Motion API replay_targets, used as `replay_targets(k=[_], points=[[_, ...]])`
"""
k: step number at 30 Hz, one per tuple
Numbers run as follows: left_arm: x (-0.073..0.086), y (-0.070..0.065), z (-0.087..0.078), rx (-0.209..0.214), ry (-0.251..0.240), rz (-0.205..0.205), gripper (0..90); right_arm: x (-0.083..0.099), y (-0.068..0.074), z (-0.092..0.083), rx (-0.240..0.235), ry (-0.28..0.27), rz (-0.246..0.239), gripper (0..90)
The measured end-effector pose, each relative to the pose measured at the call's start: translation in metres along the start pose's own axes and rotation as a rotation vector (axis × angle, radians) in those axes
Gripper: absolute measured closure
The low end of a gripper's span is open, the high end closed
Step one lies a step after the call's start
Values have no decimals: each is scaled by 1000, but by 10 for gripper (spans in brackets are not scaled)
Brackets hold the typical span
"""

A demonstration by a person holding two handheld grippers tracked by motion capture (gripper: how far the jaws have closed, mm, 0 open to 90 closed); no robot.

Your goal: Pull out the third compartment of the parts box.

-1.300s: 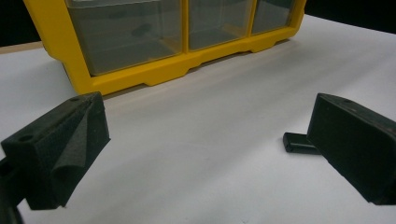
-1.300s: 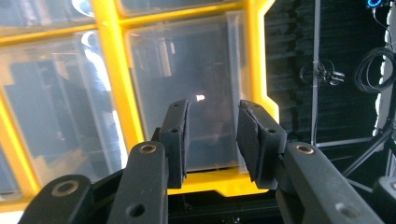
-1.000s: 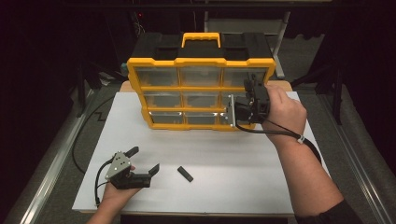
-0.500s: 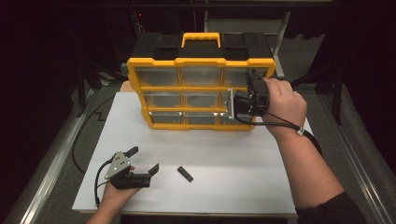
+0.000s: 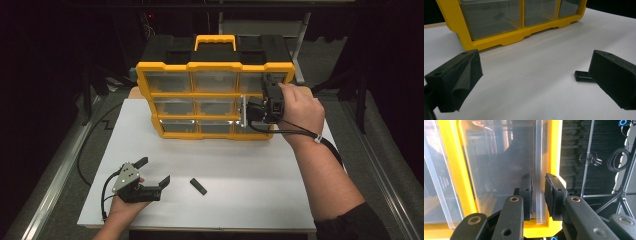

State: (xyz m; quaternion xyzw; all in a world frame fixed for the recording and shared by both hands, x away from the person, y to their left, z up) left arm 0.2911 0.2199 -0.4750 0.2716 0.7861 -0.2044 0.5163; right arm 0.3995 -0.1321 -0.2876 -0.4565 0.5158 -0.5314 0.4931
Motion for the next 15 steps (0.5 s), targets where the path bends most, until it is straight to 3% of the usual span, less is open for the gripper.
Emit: replay_targets(k=[15], points=[[0,0,0,2,2,2,3,-4,2,2,27,13,-5,820]])
Point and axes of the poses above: each handheld gripper's, and its own axes: z roughly forward along the jaws, x roughly out of its underside, y roughly to its left, the point moved 1 cm from there along z, roughly forward along the jaws, and after that the axes turned 3 degrees about y, right-handed, at the moved point
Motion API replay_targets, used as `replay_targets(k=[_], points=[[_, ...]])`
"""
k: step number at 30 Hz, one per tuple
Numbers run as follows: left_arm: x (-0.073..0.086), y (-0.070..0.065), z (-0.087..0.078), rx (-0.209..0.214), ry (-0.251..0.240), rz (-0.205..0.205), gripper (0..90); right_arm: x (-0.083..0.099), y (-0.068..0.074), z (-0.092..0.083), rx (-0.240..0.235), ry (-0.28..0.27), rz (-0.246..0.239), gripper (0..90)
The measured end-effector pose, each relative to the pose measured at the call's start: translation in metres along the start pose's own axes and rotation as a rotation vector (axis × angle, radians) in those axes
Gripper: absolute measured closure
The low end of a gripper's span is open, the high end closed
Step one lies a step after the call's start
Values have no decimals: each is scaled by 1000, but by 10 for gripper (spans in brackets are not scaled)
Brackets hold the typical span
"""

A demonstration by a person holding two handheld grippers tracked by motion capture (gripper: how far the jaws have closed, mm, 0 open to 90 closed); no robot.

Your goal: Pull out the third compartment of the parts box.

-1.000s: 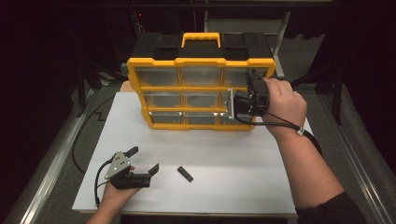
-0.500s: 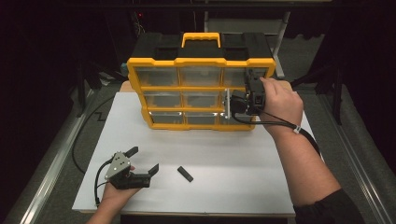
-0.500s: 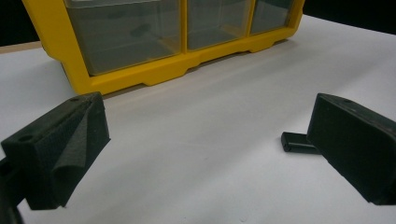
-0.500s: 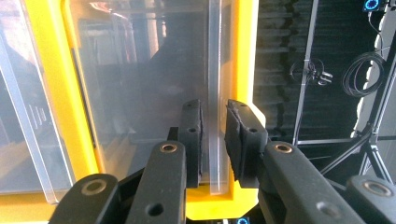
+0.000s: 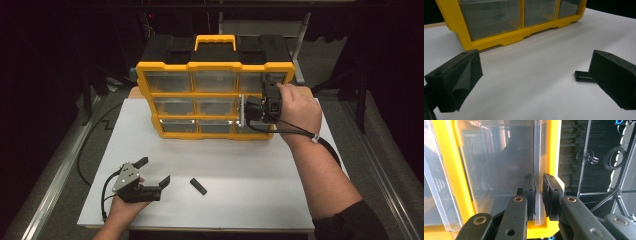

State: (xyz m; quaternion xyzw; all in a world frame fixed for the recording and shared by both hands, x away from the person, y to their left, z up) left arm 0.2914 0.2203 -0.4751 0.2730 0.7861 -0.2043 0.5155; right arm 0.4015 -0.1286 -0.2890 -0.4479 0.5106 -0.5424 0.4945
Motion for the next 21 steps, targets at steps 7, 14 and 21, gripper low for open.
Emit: replay_targets(k=[7,14,21], points=[[0,0,1,0,4,2,3,-1,3,0,21,12,-6,820],[0,0,0,-1,-3,-7,3,-1,3,0,31,10,-8,835],[0,1,0,-3,0,-3,4,0,1,-3,22,-3,-9,844]])
Point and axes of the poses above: each handheld gripper's, and its own axes: z roughly forward along the jaws, x roughly out of its underside, y roughly to its left, the point moved 1 cm from there along z, roughly forward along the jaws, and after that the axes turned 3 degrees about y, right-handed, at the moved point
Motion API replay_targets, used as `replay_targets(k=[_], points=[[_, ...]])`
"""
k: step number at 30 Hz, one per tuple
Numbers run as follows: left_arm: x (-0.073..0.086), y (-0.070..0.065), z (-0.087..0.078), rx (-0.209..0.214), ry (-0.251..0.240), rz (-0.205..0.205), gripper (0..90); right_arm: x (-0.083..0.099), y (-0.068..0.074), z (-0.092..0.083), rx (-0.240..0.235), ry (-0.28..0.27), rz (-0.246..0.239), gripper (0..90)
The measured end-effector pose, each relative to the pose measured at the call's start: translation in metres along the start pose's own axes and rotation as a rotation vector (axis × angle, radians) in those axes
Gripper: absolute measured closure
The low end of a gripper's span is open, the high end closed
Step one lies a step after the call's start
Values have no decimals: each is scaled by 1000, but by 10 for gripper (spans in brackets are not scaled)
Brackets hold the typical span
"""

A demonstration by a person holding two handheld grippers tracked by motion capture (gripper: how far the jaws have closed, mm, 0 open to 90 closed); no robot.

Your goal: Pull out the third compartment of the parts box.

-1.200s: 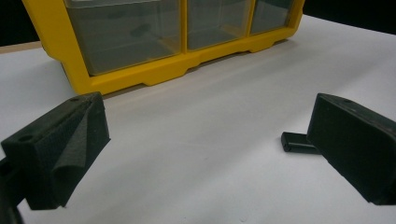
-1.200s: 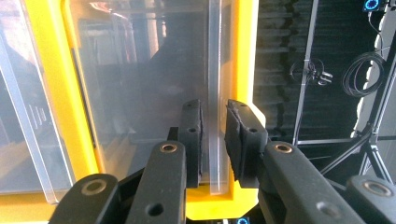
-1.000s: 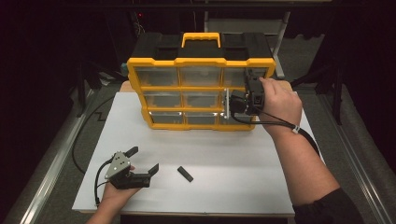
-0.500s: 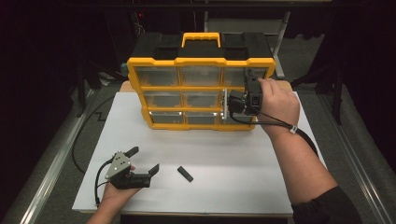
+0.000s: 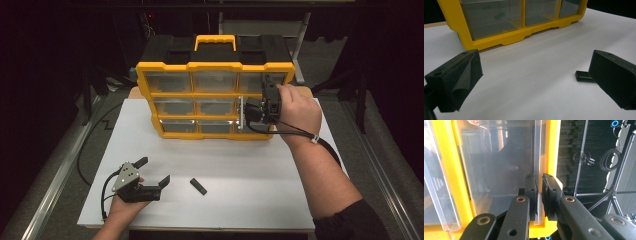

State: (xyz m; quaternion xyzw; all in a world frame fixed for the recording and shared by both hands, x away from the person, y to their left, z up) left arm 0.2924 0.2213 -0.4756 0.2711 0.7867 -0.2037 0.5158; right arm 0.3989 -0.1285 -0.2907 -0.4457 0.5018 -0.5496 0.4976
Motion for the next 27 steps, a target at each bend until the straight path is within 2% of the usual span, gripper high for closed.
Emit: replay_targets(k=[12,18,22,23,26,27], points=[[0,0,0,-2,-3,-2,3,4,-3,-16,-6,-20,11,843],[0,0,1,-2,-8,-9,4,6,-6,-23,-31,-21,10,831],[0,0,1,-3,-7,-10,4,7,-8,-24,-51,-27,27,775],[0,0,1,-2,-6,-10,3,6,-9,-25,-60,-33,22,725],[0,0,1,-4,-3,-9,3,6,-10,-26,-64,-41,21,687],[0,0,1,-4,-4,-10,4,4,-12,-27,-80,-44,15,654]])
Point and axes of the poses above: each handheld gripper's, and its own axes: z roughly forward along the jaws, x roughly out of its underside, y roughly to its left, the point moved 1 cm from there along z, roughly forward along the jaws, and after that the axes turned 3 degrees about y, right-handed, at the moved point
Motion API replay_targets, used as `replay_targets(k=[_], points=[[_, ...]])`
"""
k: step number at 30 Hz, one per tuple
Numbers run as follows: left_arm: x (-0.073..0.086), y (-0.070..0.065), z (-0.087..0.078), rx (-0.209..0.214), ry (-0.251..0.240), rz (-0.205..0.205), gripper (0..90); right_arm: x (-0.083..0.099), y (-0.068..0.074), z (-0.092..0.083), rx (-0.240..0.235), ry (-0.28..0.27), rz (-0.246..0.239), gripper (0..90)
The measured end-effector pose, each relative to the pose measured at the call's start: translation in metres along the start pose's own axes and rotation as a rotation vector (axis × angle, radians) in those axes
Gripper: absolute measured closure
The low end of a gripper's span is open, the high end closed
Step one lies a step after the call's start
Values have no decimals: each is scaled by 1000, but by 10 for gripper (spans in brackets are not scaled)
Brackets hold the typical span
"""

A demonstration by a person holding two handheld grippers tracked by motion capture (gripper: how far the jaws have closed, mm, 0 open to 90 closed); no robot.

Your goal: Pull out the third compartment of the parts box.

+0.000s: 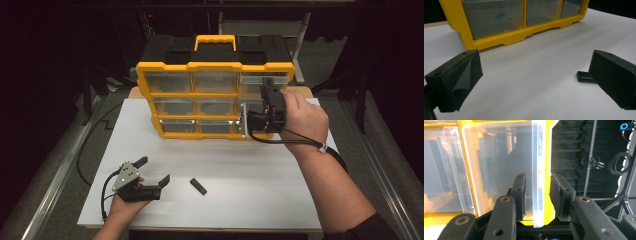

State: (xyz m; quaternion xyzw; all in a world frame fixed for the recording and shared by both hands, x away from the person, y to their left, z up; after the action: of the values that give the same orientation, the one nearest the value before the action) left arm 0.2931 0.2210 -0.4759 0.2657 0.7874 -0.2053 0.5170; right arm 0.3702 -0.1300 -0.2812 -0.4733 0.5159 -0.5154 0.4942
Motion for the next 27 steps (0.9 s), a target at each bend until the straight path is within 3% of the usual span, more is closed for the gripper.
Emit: replay_targets(k=[2,8,9,11,14,19,22,27], points=[[0,0,0,0,-1,0,3,0,-1,0,-4,0,-1,633],[0,0,0,1,-1,2,3,-3,-5,1,-40,-11,20,420],[0,0,0,1,-1,2,3,-3,-5,1,-40,-11,20,420],[0,0,0,1,3,7,4,-2,-8,4,-53,2,34,280],[0,0,0,1,-2,2,3,-2,-8,6,-81,16,61,267],[0,0,0,1,-1,2,3,1,-9,11,-91,31,67,375],[0,0,0,1,-1,2,3,2,-12,11,-95,26,61,529],[0,0,-1,0,-5,-3,4,2,-12,10,-92,32,40,651]])
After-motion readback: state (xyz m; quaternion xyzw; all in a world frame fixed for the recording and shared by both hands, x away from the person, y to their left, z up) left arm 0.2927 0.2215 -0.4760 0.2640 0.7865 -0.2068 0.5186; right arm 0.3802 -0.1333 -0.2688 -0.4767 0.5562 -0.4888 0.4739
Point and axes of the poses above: each handheld gripper's, and its own axes: z roughly forward along the jaws, x roughly out of its underside, y roughly to its left, the point moved 1 cm from there along z, roughly forward along the jaws, and after that the axes turned 3 degrees about y, right-handed, at the moved point
